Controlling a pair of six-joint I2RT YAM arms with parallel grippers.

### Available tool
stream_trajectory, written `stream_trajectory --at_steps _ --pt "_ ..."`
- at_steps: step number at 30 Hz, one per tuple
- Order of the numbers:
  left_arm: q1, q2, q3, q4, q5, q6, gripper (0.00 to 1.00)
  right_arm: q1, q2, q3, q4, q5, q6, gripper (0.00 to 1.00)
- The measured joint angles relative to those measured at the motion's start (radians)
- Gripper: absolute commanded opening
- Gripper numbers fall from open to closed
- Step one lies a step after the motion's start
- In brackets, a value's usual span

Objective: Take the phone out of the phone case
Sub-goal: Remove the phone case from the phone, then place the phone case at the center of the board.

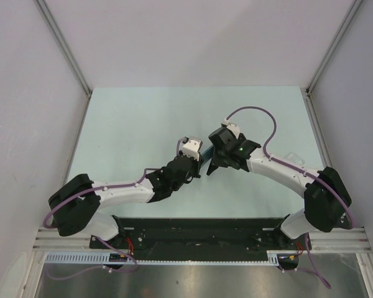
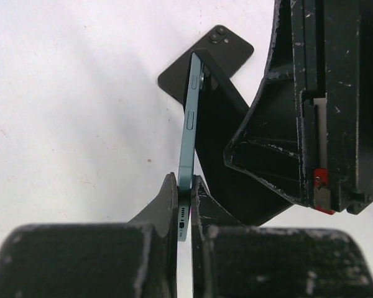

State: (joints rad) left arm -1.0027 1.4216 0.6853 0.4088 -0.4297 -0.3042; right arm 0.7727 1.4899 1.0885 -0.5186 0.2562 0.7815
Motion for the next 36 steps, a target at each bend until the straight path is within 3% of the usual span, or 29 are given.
stream_trajectory --at_steps 9,14,25,32,36 --pt "0.005 -0.008 -0.003 -0.043 0.024 -0.010 0.00 0.000 0.022 0.000 -0.054 0.012 0.002 0.00" --pt "0.023 -0.063 -0.003 -0.091 0.026 -0.011 0.00 -0.063 0.018 0.000 -0.074 -0.001 -0.046 0.00" --pt "0.097 -0.193 0.002 -0.169 0.000 -0.010 0.00 -0.418 -0.090 -0.002 -0.043 -0.122 -0.135 0.00" --pt "0.118 -0.084 0.126 -0.332 -0.160 -0.007 0.00 -0.636 -0.098 -0.014 0.142 -0.246 -0.165 0.00" --pt "0.119 -0.002 0.216 -0.455 -0.239 -0.010 0.00 -0.766 -0.011 -0.013 0.298 -0.346 -0.167 0.00"
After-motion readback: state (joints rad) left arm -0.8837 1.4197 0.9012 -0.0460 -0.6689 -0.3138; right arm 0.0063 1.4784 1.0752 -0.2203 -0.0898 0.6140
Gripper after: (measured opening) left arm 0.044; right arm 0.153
